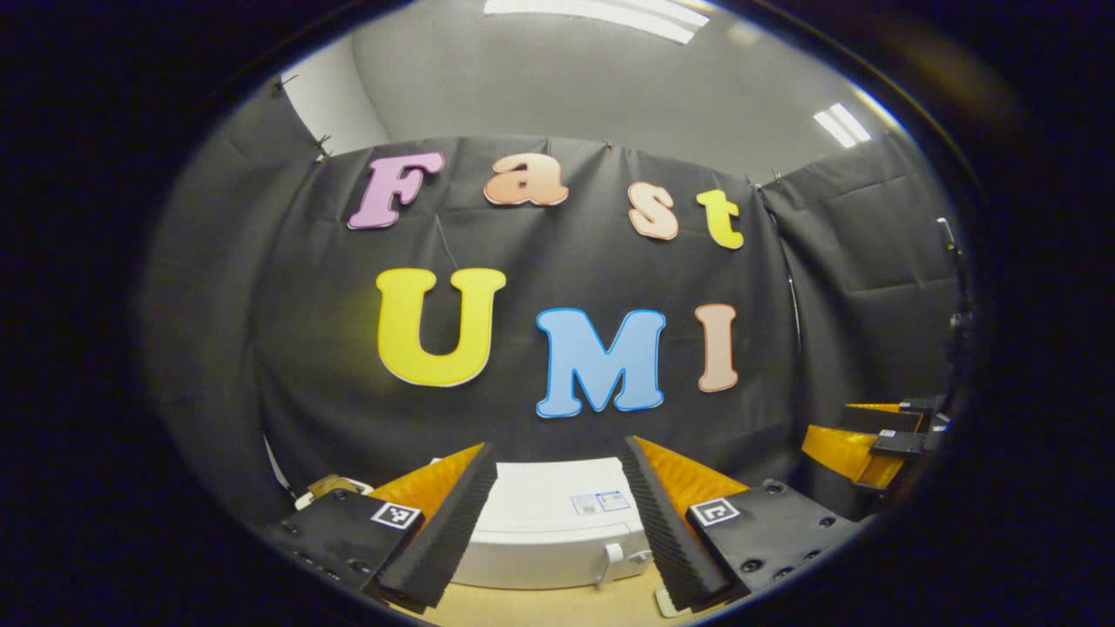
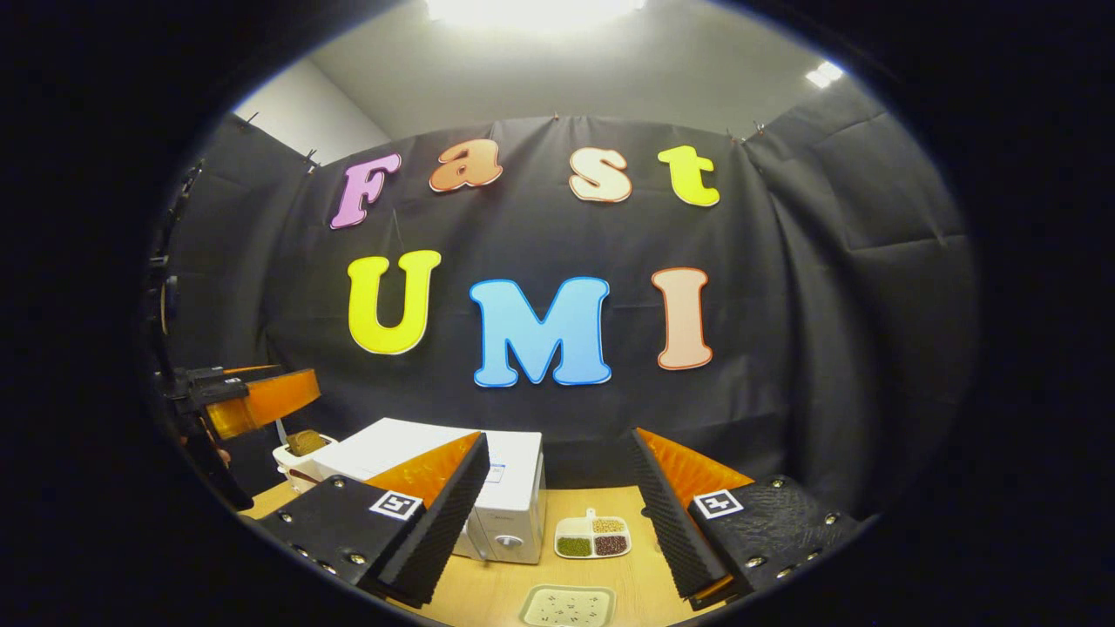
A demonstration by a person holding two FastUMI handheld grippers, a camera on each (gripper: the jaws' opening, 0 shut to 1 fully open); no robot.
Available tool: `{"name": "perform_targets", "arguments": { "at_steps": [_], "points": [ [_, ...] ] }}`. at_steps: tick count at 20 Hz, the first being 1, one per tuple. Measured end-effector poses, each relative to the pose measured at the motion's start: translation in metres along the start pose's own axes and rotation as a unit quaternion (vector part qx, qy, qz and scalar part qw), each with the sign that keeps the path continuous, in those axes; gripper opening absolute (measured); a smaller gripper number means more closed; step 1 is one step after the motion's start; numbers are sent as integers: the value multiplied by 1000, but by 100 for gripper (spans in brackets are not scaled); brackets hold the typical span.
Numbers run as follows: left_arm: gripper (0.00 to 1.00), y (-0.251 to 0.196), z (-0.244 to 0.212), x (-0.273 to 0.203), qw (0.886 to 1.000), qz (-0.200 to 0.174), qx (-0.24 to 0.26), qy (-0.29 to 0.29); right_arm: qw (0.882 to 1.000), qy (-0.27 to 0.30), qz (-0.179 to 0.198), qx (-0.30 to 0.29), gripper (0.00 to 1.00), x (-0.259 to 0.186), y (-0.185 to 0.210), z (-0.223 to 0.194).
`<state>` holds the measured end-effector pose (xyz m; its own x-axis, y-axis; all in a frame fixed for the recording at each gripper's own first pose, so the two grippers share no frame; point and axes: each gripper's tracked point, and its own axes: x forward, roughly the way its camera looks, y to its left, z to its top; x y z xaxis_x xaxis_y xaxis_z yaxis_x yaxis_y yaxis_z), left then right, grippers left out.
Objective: Open the microwave oven with the left hand, put the food in, and close the microwave oven.
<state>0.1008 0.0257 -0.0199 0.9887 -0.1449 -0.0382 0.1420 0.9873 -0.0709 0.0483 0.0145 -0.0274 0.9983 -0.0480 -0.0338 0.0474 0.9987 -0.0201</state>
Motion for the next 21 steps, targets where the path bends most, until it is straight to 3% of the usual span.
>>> {"name": "perform_targets", "arguments": {
  "at_steps": [6, 21],
  "points": [
    [96, 19, 20, -28, 1000, -6, -13, 0, 1000, -11, 2, 8, 97, -17, 33, 30],
    [93, 40, 16, -42, 998, -37, -48, -12, 1000, -10, -24, -6, 97, -41, 60, 34]
  ]
}}
